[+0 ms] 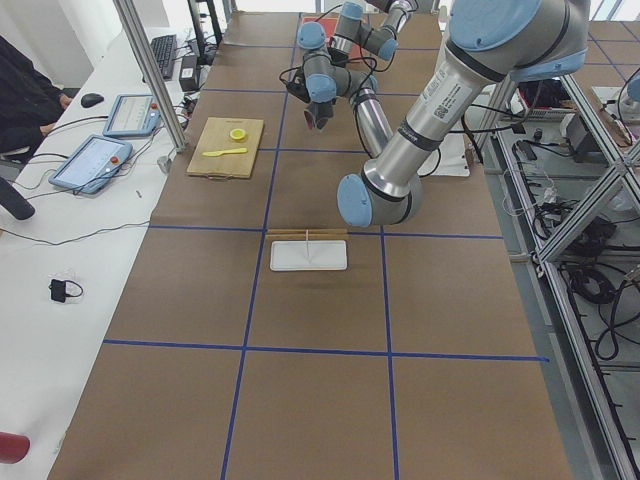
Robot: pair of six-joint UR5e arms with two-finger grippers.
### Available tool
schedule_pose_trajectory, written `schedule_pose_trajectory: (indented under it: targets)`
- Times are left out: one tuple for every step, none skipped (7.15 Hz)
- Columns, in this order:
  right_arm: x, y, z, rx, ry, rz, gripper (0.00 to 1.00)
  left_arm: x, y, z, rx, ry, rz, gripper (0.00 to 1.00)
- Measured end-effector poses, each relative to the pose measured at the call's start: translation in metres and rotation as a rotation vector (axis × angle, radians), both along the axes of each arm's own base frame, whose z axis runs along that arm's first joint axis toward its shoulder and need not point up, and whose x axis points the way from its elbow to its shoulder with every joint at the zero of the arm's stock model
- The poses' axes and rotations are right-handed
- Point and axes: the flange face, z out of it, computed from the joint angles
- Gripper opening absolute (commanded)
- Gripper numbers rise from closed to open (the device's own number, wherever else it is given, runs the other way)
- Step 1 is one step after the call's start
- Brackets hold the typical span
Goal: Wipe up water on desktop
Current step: 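Grasp the grey cloth with the right gripper next to the left gripper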
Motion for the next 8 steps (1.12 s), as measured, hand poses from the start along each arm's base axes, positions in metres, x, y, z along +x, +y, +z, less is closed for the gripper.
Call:
schedule_pose_trajectory:
  targets:
    - [0.001, 0.000, 0.000, -0.001, 0.000, 0.000, 0.70, 0.007, 0.005, -0.003, 0.002, 0.002, 0.013, 0.00]
    - [0.002, 0.000, 0.001, -0.001, 0.000, 0.000, 0.53, 0.011, 0.008, -0.005, 0.003, 0.003, 0.020, 0.00]
    - [0.003, 0.001, 0.001, -0.002, -0.001, -0.001, 0.47, 0.013, 0.010, -0.006, 0.003, 0.003, 0.024, 0.00]
    - [0.004, 0.001, 0.001, -0.001, -0.002, -0.001, 0.46, 0.015, 0.010, -0.005, 0.002, 0.001, 0.026, 0.00]
    - [0.006, 0.002, 0.000, 0.000, -0.005, -0.003, 0.46, 0.016, 0.010, -0.004, 0.001, -0.001, 0.027, 0.00]
    - [0.008, 0.003, -0.001, 0.001, -0.008, -0.004, 0.46, 0.018, 0.009, -0.003, 0.000, -0.004, 0.028, 0.00]
    - [0.009, 0.004, -0.001, 0.001, -0.009, -0.006, 0.32, 0.019, 0.009, -0.003, 0.001, -0.006, 0.029, 0.00]
    - [0.010, 0.004, 0.000, 0.000, -0.009, -0.008, 0.16, 0.019, 0.009, -0.003, 0.002, -0.006, 0.029, 0.00]
